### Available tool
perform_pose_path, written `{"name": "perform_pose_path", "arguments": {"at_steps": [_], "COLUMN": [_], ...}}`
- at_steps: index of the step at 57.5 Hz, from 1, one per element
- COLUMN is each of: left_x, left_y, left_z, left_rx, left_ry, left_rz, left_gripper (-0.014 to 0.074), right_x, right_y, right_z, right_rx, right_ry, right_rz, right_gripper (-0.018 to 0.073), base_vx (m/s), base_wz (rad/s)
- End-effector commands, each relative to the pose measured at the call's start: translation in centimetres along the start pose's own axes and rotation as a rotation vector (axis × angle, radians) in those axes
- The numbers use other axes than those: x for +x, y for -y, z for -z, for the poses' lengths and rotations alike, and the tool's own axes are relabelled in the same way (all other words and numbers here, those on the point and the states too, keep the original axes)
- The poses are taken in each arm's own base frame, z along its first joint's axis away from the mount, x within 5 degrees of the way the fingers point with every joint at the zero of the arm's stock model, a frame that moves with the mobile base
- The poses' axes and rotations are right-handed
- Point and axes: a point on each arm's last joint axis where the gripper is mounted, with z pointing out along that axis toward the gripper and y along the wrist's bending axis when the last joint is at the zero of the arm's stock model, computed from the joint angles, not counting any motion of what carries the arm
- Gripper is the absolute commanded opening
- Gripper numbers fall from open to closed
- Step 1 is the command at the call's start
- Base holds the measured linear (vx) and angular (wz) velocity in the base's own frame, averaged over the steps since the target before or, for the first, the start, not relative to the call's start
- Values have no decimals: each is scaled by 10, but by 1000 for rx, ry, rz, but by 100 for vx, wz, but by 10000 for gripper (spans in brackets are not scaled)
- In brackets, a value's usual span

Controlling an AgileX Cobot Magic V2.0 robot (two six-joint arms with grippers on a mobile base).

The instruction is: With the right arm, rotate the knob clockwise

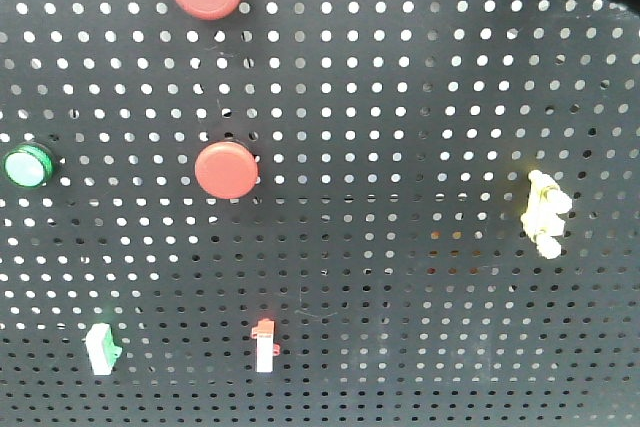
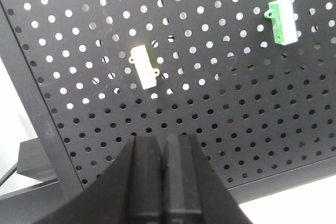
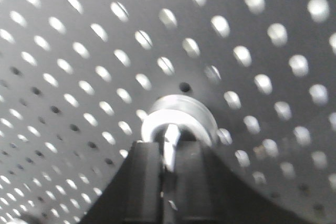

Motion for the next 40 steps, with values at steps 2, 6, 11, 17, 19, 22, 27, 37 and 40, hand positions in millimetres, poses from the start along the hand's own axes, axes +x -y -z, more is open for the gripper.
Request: {"name": "perform_pose_path", "arguments": {"at_steps": [2, 6, 11, 17, 19, 22, 27, 37, 40], "left_x": [3, 3, 3, 3, 3, 3, 3, 3, 3], "left_y": [2, 2, 2, 2, 2, 2, 2, 2, 2], "left_z": [1, 1, 1, 1, 1, 1, 1, 1, 1], "left_rx": [-5, -5, -5, -5, -5, -5, -5, -5, -5], "left_ry": [61, 61, 61, 61, 61, 61, 61, 61, 61], "left_rz": [10, 10, 10, 10, 10, 10, 10, 10, 10], "left_gripper": [-6, -6, -6, -6, -6, -6, -6, -6, -6], "right_x": [-19, -19, -19, -23, -25, -27, -32, -43, -46], "right_y": [-19, -19, -18, -16, -15, -12, -7, 1, 4], "right_z": [8, 8, 8, 15, 18, 23, 33, 57, 66], "right_rx": [-167, -165, -156, -133, -117, -86, -35, 49, 73], "right_ry": [116, 116, 114, 128, 133, 132, 132, 135, 135], "right_rz": [54, 55, 64, 134, 171, 224, 302, 529, 596], "right_gripper": [414, 484, 536, 555, 555, 555, 555, 512, 473], "base_vx": [0, 0, 0, 0, 0, 0, 0, 0, 0], "base_wz": [0, 0, 0, 0, 0, 0, 0, 0, 0]}}
